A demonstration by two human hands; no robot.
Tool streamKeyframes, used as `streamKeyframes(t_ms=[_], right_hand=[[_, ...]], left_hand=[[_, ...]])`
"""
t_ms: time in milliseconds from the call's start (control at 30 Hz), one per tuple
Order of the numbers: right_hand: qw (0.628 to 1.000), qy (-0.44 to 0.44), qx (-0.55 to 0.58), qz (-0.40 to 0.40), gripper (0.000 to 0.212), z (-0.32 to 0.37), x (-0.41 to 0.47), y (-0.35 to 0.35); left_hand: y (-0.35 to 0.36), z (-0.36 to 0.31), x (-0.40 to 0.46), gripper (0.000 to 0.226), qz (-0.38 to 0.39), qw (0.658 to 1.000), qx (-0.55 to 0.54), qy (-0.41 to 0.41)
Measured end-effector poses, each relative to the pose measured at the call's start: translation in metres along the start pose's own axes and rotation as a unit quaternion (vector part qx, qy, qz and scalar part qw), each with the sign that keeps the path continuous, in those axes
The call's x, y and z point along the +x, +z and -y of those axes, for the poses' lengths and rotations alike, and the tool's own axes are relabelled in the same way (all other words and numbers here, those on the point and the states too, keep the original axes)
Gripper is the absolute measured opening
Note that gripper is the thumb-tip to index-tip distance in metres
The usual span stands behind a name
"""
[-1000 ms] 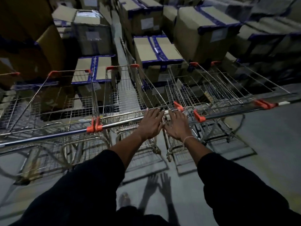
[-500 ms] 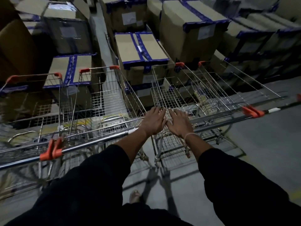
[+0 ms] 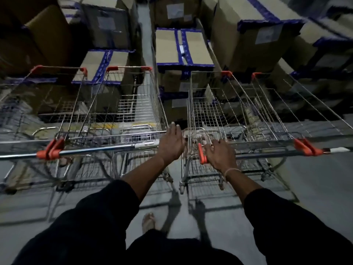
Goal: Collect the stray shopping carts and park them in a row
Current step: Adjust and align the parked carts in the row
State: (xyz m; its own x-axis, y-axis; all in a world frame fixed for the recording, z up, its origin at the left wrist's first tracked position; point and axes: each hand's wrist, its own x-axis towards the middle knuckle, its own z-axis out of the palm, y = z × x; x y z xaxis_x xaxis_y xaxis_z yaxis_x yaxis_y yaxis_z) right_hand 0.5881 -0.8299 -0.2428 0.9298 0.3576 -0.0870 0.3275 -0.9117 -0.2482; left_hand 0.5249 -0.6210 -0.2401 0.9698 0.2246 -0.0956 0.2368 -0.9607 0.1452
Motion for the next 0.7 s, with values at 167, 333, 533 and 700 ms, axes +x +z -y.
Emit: streamKeyframes(t_ms=[167, 333, 533, 700], right_hand=[[0.995, -0.082, -0.017, 0.057, 0.068, -0.014, 0.002, -0.001], [0.988, -0.128, -0.028, 0.085, 0.05, -0.008, 0.01, -0.006], [0.987, -0.134, -0.022, 0.089, 0.048, 0.017, 0.023, -0.005], [0.985, -0.144, -0.018, 0.09, 0.044, 0.046, 0.035, -0.005]], left_hand=[[0.004, -0.014, -0.011, 0.064, -0.017, 0.998, 0.051, -0.037], [0.011, -0.015, -0.019, 0.067, -0.015, 0.998, 0.037, -0.044], [0.002, -0.026, -0.031, 0.061, -0.009, 0.999, 0.022, -0.044], [0.007, -0.02, -0.026, 0.072, 0.001, 0.999, -0.011, -0.046]])
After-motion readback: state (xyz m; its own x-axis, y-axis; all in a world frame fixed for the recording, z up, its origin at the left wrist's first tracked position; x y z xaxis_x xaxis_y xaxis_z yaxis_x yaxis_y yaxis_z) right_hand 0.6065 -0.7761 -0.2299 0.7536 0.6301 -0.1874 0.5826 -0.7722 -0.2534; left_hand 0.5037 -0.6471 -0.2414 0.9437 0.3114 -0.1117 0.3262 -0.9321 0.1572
